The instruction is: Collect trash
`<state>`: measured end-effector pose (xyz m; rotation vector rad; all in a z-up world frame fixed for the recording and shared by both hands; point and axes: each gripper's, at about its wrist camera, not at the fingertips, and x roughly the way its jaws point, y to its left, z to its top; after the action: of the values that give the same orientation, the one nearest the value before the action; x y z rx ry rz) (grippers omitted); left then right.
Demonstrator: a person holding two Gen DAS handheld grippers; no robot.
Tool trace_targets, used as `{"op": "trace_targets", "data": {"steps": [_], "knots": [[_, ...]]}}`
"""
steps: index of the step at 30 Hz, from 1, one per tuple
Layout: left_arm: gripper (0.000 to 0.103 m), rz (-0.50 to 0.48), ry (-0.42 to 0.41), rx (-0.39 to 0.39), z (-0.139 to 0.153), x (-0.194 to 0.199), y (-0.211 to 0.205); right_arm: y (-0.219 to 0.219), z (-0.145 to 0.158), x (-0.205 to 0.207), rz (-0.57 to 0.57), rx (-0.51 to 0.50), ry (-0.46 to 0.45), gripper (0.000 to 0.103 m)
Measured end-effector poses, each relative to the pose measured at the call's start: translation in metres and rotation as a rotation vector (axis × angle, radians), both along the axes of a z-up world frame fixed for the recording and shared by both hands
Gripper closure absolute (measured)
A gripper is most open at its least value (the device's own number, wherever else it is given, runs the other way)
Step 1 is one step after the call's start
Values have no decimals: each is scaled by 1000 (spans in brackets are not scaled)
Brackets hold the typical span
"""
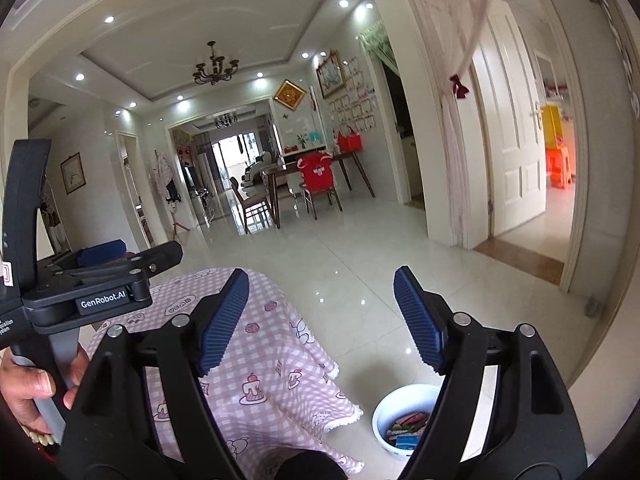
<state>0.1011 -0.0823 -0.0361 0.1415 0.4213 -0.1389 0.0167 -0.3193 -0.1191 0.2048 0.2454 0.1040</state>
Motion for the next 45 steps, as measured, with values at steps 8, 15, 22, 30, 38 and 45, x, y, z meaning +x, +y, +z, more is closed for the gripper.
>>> {"op": "trace_targets", "data": {"steps": [8,15,22,30,38,45], "knots": [[10,14,-87,-15,17,-45,14,15,15,-40,12,-38,-81,21],[10,25,-122,-21,24,-67,21,24,18,-61,22,-47,-106,21],[10,37,-157,4,24,-82,25,28,18,-69,31,-47,-116,20],[10,35,-160,3,25,-87,23,25,19,-68,36,-44,-117,19],[10,35,-162,7,24,-88,21,25,15,-71,40,-42,-116,19],[10,32,-158,8,23,-90,22,26,15,-71,44,-38,-112,19]]}}
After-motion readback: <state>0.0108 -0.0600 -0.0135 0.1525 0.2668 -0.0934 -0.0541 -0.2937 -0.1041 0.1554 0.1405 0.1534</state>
